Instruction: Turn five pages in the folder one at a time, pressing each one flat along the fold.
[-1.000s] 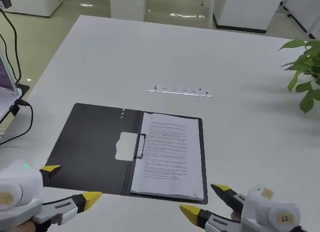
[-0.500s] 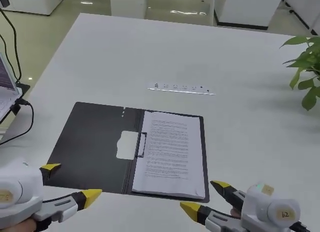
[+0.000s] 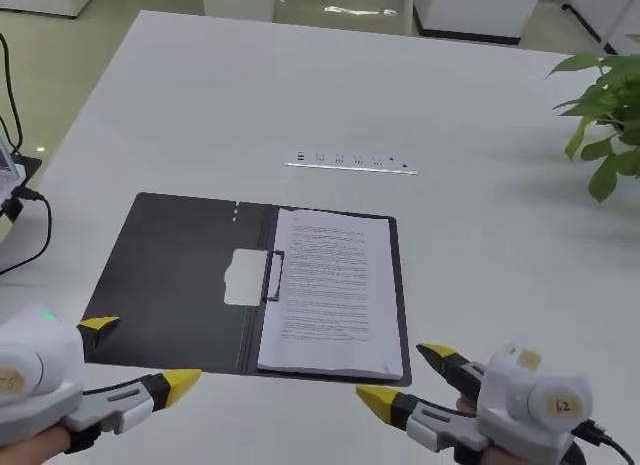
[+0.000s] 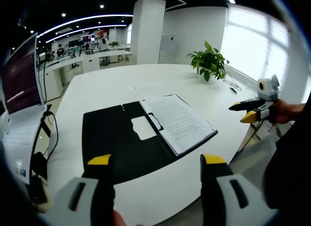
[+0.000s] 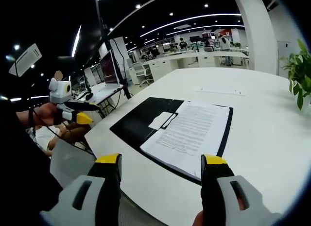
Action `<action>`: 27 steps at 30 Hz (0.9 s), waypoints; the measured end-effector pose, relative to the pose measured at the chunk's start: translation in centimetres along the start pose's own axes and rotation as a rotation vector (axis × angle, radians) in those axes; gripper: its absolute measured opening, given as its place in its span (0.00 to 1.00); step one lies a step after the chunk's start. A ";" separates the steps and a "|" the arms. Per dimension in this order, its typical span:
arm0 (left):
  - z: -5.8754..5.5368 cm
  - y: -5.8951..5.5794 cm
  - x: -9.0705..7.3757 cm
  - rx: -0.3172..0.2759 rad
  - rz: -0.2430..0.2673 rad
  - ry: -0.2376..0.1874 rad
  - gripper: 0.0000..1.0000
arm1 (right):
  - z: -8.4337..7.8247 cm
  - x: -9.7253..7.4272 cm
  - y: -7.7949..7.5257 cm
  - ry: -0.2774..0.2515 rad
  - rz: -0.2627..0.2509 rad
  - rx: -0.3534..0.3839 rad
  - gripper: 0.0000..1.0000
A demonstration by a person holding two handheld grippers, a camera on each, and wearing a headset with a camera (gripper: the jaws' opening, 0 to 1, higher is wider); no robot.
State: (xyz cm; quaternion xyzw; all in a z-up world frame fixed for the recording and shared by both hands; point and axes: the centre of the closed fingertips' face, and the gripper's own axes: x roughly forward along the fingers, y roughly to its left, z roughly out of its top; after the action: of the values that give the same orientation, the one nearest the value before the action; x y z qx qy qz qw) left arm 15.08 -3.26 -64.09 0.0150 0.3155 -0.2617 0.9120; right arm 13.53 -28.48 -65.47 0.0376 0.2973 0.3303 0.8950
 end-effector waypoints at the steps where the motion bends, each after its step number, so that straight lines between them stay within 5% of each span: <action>1: 0.1 0.0 0.0 0.002 -0.002 0.000 0.72 | -0.1 0.0 0.0 0.000 -0.004 0.003 0.65; 15: 0.6 0.4 0.4 0.038 -0.045 0.010 0.72 | -0.2 0.0 0.7 -0.008 -0.046 0.022 0.65; 27: 2.2 -1.9 2.9 0.154 -0.119 0.037 0.72 | -0.6 -1.6 -0.2 -0.014 -0.065 0.036 0.65</action>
State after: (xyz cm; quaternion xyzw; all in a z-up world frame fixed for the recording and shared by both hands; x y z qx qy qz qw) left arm 17.37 -6.65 -63.80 0.0709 0.3117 -0.3385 0.8850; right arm 12.29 -29.73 -65.22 0.0462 0.2982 0.2954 0.9065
